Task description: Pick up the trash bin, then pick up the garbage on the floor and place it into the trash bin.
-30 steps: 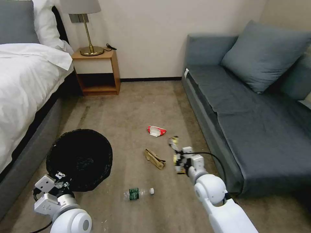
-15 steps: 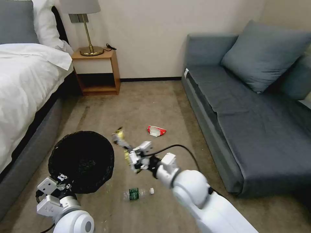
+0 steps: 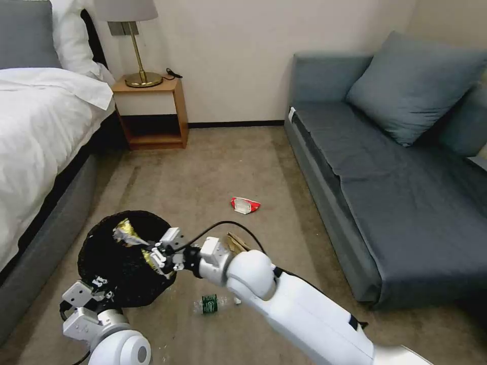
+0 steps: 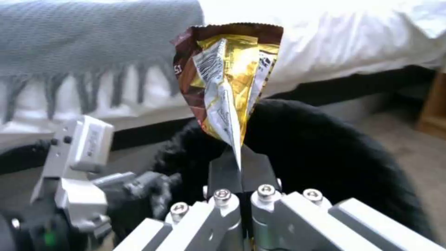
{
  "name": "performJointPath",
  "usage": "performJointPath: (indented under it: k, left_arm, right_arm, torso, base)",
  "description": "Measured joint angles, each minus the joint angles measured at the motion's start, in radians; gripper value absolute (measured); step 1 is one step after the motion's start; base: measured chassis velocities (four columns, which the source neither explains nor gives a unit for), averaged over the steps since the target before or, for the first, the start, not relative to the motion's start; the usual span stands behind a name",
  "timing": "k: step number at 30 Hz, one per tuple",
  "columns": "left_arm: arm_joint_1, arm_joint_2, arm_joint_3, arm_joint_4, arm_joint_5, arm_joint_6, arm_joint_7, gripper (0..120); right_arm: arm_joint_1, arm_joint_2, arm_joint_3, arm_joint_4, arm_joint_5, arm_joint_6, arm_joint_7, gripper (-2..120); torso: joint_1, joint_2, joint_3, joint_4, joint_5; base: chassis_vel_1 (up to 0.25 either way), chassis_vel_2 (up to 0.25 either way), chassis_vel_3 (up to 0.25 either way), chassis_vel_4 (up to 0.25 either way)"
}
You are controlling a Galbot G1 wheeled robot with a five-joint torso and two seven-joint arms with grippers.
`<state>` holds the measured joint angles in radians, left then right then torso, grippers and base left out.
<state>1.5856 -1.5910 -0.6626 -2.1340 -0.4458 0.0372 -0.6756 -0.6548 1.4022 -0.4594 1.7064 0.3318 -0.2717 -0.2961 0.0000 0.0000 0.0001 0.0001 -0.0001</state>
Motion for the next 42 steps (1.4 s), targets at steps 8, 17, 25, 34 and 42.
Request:
performJointPath:
  k: [8,17,25,34,42]
  left_arm:
    - [0.01,-0.008,0.003,-0.018,0.001,0.001,0.0,0]
    - [0.017,-0.013,0.003,-0.029,0.002,0.001,0.001,0]
    - [0.014,-0.009,-0.005,-0.03,0.001,0.002,0.001,0]
    - [0.013,-0.008,-0.006,-0.028,-0.001,0.002,0.0,0]
    - [0.014,-0.008,-0.006,-0.029,-0.001,0.002,0.0,0]
  right_arm:
    - [0.056,0.095,-0.047,-0.174,0.001,0.082,-0.042,0]
    - [0.132,0.173,-0.041,-0.367,-0.015,0.169,-0.066,0]
    - [0.155,0.186,-0.032,-0.455,-0.035,0.192,-0.067,0]
    - [0.145,0.172,-0.036,-0.445,-0.038,0.192,-0.064,8]
    - [0.143,0.161,-0.04,-0.426,-0.036,0.186,-0.063,35]
  torso:
    - [0.0,0.0,0.0,0.0,0.0]
    - [0.0,0.0,0.0,-0.0001,0.0]
    - [0.0,0.0,0.0,-0.0001,0.0]
    - [0.0,0.0,0.0,-0.0001,0.0001]
    - [0.0,0.0,0.0,-0.0001,0.0001]
  base:
    - [0.0,0.0,0.0,0.0]
    - [0.0,0.0,0.0,0.0]
    - [0.0,0.0,0.0,0.0]
    - [0.0,0.0,0.0,0.0]
    - [0.0,0.0,0.0,0.0]
